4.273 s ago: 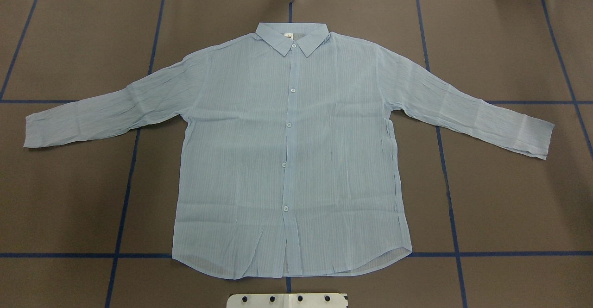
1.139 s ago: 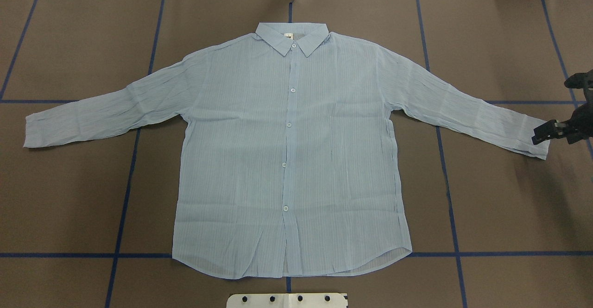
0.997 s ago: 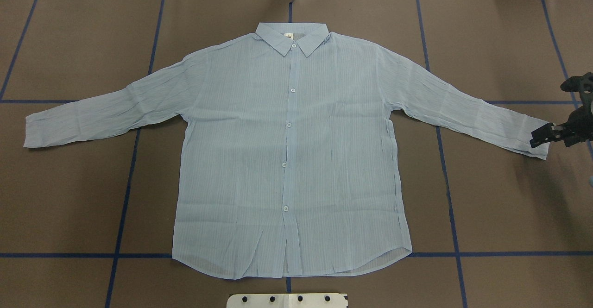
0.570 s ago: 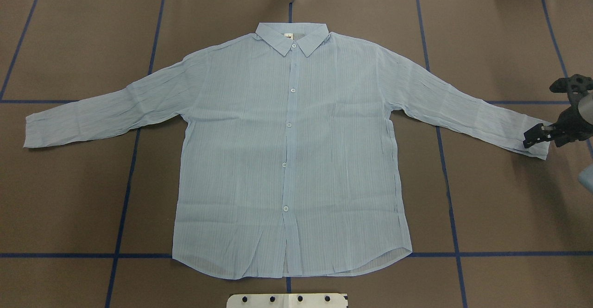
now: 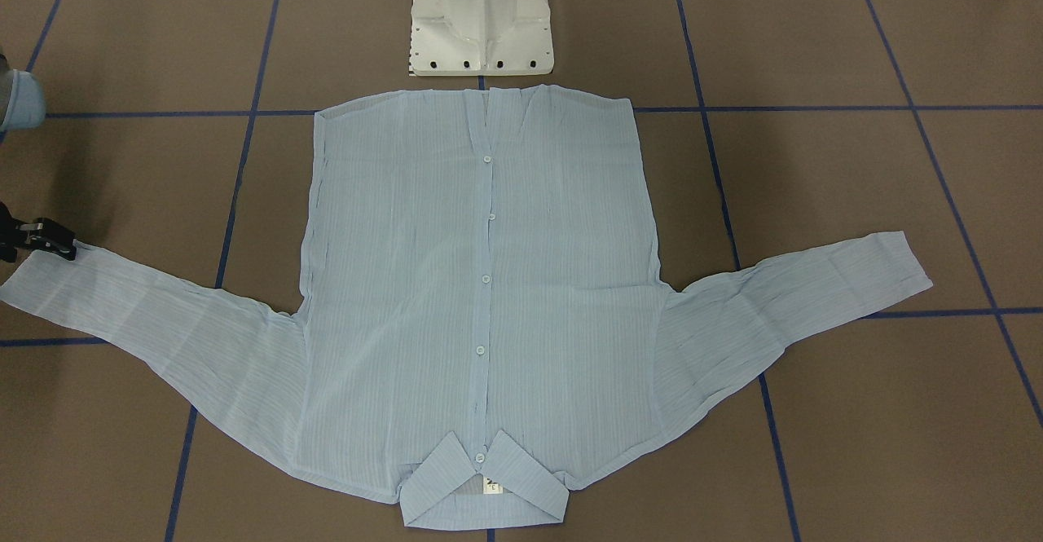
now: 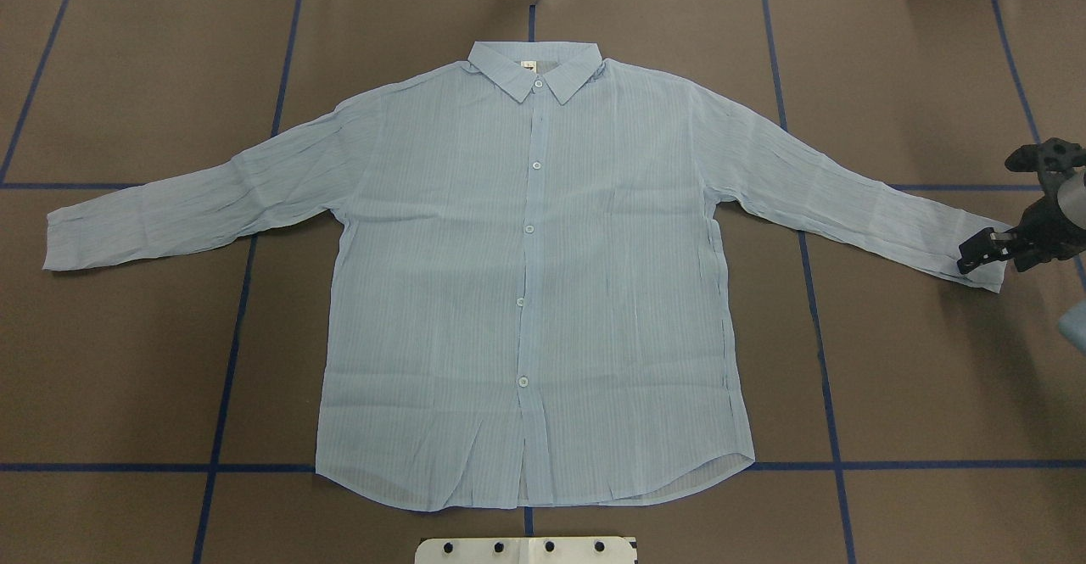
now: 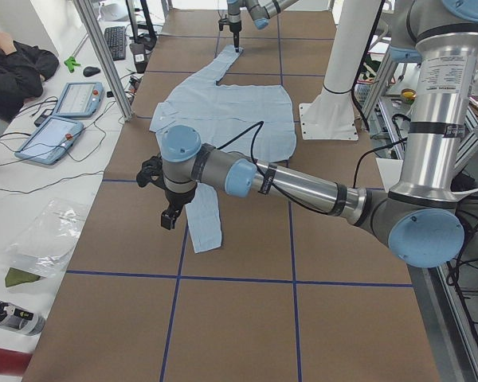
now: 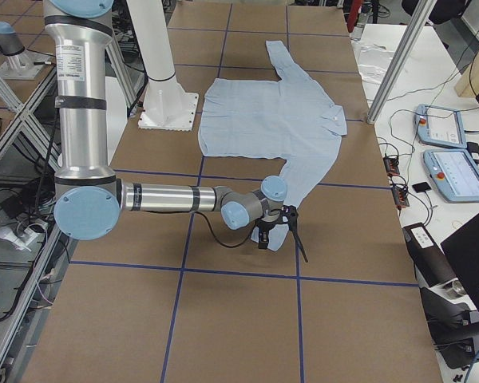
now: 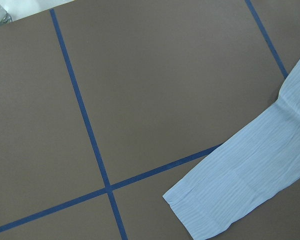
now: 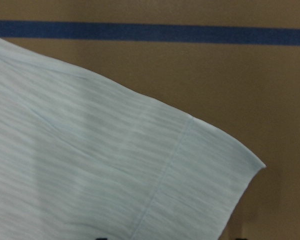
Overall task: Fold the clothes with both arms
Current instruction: 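Lower the right gripper onto the sleeve cuff nearest it and grasp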
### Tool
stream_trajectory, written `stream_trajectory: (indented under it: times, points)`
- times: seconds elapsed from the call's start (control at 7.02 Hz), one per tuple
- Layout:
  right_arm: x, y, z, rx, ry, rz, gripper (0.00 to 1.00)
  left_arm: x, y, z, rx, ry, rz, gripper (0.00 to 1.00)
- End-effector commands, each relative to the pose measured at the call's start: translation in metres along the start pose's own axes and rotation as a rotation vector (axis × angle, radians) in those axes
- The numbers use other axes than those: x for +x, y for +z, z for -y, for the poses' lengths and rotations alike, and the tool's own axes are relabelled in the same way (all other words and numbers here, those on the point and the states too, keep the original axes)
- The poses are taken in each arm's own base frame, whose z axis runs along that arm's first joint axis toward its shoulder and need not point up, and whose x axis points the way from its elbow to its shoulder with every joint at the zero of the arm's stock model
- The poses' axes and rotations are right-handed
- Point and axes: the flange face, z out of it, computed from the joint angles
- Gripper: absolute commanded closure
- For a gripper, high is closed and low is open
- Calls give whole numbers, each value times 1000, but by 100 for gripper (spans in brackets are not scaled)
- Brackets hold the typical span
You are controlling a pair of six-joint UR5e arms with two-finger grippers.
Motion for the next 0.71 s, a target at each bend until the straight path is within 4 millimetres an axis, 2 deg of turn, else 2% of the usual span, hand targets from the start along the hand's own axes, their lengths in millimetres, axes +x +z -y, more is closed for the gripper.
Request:
stream_trajectory:
  times: [0.0,0.28,0.43,0.57]
  points:
    - [7,2,-8,-5,1,6,20,0,0,0,0,0,0,0]
    - [7,2,-8,-8,9,7,31,0,0,1,1,1,0,0]
    - [7,2,-8,-7,11,8,41,0,0,1,1,1,0,0]
    - [5,0,-8,-7,8,17,42,1,-1,1,2,2,0,0]
